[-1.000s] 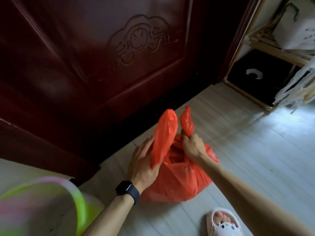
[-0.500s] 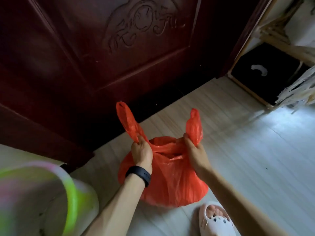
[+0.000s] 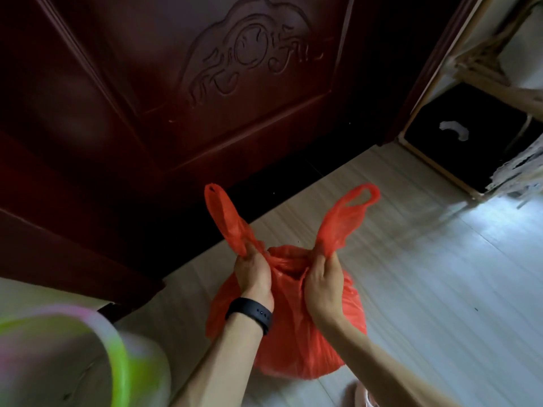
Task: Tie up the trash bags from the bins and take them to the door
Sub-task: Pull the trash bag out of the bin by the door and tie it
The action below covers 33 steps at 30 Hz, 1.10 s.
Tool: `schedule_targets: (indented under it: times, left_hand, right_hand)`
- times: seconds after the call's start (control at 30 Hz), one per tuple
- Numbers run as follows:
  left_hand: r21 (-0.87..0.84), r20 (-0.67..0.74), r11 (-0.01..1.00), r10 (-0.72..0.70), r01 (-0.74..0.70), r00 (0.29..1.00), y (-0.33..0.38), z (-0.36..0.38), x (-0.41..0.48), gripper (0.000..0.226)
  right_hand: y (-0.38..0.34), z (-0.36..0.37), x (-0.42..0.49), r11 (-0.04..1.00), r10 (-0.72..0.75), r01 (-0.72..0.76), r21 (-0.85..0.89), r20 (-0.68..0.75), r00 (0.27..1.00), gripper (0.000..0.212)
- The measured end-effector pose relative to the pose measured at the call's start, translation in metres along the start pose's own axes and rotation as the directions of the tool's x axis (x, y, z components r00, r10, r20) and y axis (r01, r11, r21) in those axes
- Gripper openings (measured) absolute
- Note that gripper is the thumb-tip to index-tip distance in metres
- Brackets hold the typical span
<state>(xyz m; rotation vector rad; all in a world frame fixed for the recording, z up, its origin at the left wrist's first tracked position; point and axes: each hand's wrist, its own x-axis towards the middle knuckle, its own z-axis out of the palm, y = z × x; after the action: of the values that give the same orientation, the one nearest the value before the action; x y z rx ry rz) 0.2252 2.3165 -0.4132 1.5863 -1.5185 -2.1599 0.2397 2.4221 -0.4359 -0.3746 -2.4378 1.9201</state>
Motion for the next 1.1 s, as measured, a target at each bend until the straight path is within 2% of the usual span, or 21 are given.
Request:
schedule_targets:
  times: [0.07,0.17,0.23,0.33,0.4,0.43,0.5,0.53,0.6,0.67,0.73,0.83,0.93,1.0,1.1]
  left_hand:
    - [-0.073,0.102,0.993,-0.086,0.094,0.991,0.005,-0.004,0.002,0.053]
    - [-0.138,0.213,0.977,-0.131,0.163,0.968,0.006,-0.007,-0.001,0.049]
    - [-0.162,0.191,0.978,-0.101,0.133,0.976,0.007,-0.008,-0.005,0.038]
    - [-0.05,0.193,0.999,0.027,-0.017,0.981,0.003,-0.01,-0.005,0.033]
    - [0.071,0.197,0.991,0.1,-0.116,0.975,-0.001,-0.01,-0.005,0.036]
    - [0.084,0.213,0.986,0.122,-0.142,0.97,-0.001,-0.009,-0.005,0.036]
    - [0.048,0.274,0.981,0.166,-0.186,0.947,-0.002,-0.008,-0.009,0.041]
    - [0.035,0.308,0.981,0.172,-0.191,0.936,-0.003,-0.008,-0.011,0.051]
    - [0.021,0.363,0.969,0.223,-0.247,0.905,-0.008,-0.012,-0.013,0.064]
    - [0.075,0.402,0.927,0.309,-0.367,0.862,-0.018,-0.017,-0.012,0.051]
    - [0.177,0.432,0.883,0.327,-0.435,0.84,-0.029,-0.019,-0.007,0.037]
    - [0.301,0.485,0.74,0.425,-0.602,0.764,-0.028,-0.02,-0.009,0.028]
    - [0.371,0.523,0.587,0.508,-0.719,0.684,-0.025,-0.022,-0.011,0.023]
    - [0.421,0.593,0.374,0.575,-0.826,0.563,-0.027,-0.024,-0.01,0.03]
    - [0.429,0.665,0.063,0.653,-0.901,0.362,-0.029,-0.022,-0.006,0.032]
  right_hand:
    - [-0.007,0.004,0.013,0.984,0.175,-0.174,0.026,-0.085,0.981,0.037]
    - [-0.01,0.005,0.031,0.965,0.229,-0.238,-0.109,-0.089,0.969,0.033]
    - [-0.01,0.005,0.042,0.945,0.271,-0.274,-0.181,-0.04,0.962,0.031]
    - [-0.015,0.01,0.055,0.898,0.408,-0.402,-0.179,-0.004,0.913,0.035]
    - [-0.016,0.013,0.059,0.874,0.483,-0.482,-0.062,0.004,0.876,0.031]
    - [-0.016,0.013,0.061,0.847,0.526,-0.526,0.068,0.025,0.85,0.03]
    - [-0.017,0.012,0.06,0.706,0.604,-0.603,0.371,0.128,0.786,0.031]
    - [-0.017,0.009,0.058,0.688,0.595,-0.605,0.402,0.165,0.786,0.031]
    - [-0.015,0.006,0.054,0.778,0.533,-0.556,0.292,0.163,0.83,0.032]
    - [-0.009,0.003,0.05,0.9,0.403,-0.417,0.125,0.126,0.906,0.034]
    - [-0.008,0.001,0.045,0.938,0.33,-0.343,0.059,0.162,0.93,0.037]
    - [-0.007,-0.003,0.042,0.924,0.341,-0.374,0.076,0.276,0.899,0.041]
    - [-0.013,-0.009,0.043,0.958,0.285,-0.275,-0.084,0.396,0.873,0.038]
    - [-0.014,-0.014,0.043,0.971,0.233,-0.182,-0.157,0.438,0.868,0.033]
    - [-0.017,-0.022,0.04,0.977,0.162,-0.07,-0.202,0.482,0.861,0.028]
